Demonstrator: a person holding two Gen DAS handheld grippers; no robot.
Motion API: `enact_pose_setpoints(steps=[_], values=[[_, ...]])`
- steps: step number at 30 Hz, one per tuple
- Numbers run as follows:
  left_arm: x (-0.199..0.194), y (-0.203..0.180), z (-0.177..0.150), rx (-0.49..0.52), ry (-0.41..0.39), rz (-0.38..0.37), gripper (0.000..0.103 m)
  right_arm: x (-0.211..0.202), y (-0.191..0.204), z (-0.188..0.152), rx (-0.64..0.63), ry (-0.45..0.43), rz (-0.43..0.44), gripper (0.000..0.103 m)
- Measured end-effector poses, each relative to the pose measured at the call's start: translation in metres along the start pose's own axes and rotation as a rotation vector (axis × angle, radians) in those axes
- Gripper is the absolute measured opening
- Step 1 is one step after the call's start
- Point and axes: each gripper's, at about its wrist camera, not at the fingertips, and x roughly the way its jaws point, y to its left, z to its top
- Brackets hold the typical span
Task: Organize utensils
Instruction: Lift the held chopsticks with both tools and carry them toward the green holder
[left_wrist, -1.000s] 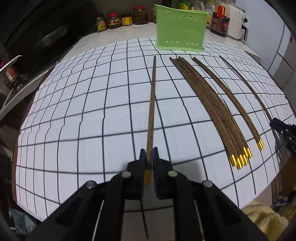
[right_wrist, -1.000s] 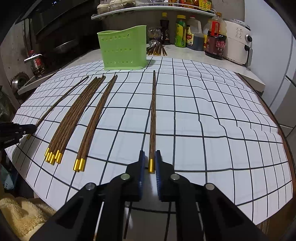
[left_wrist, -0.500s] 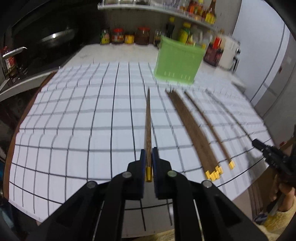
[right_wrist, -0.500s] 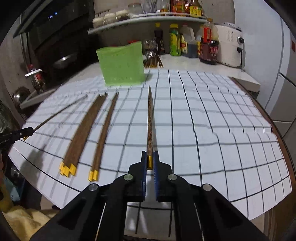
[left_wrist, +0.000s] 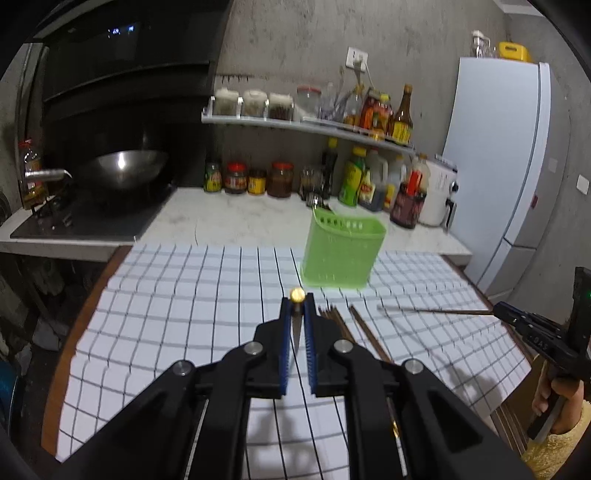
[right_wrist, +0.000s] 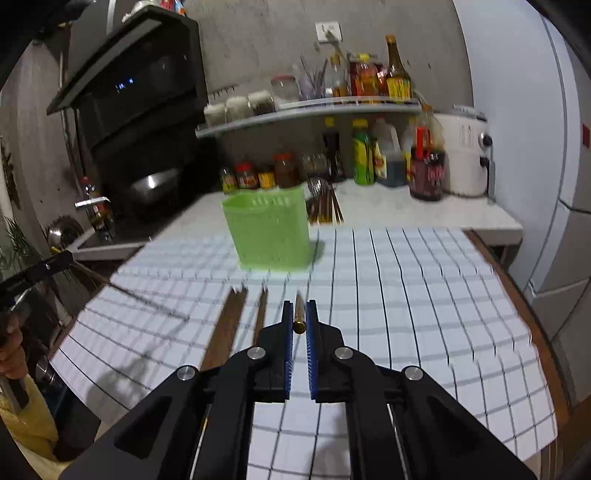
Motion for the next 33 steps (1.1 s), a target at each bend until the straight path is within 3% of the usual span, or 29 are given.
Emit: enact_pose_setpoints(steps=[4, 9, 18, 21, 25, 33], values=[[-0.004, 0.005, 0.013, -0.002, -0.042, 0.017, 0.007, -0.011, 0.006, 0.024, -0.024, -0.053, -0.006, 0.007], [0.005, 0.005, 0.017, -0.001, -0.037, 0.021, 0.007, -0.014, 0.011, 0.051, -0.051, -0.084, -0.018, 0.007], [0.011, 0.002, 0.015, 0.039, -0.057, 0.083, 0.007, 0.011, 0.016, 0.064, -0.071, -0.039, -0.006, 0.007], [0.022, -0.001, 0.012, 0.057, -0.005, 0.101, 0.009, 0.025, 0.014, 0.06, -0.06, -0.017, 0.002, 0.007], [0.041, 0.0, 0.001, 0.057, 0.069, 0.098, 0.01, 0.024, 0.017, 0.058, -0.057, -0.051, -0.001, 0.007], [0.022, -0.009, 0.014, 0.086, -0.029, 0.109, 0.007, -0.01, 0.022, 0.077, -0.099, -0.129, -0.021, 0.007]])
